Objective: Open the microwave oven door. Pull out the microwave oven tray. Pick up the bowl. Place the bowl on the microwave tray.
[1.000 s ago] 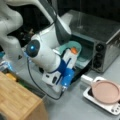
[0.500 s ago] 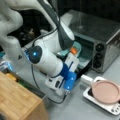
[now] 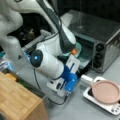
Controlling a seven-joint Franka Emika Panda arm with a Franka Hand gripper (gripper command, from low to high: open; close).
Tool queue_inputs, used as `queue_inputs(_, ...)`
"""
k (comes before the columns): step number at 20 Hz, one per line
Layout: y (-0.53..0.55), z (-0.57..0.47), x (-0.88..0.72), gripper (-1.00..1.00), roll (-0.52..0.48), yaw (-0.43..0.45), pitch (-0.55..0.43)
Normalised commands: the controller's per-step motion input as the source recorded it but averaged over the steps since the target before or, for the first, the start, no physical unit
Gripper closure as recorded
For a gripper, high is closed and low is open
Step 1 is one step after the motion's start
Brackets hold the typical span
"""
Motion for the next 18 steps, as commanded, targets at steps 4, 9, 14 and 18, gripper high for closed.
queue_inputs(4, 0.13, -0.01, -0.23, -1.0, 0.153, -0.138, 0.006)
queue_inputs(9, 0.08, 0.05, -0.29, -1.0, 0.119, -0.159, 0.026)
queue_inputs(14, 0.01, 0.11, -0.25, -1.0, 0.099, -0.14, 0.061)
queue_inputs(18, 0.08, 0.14, -0.14, -1.0, 0.068, -0.153, 0.082)
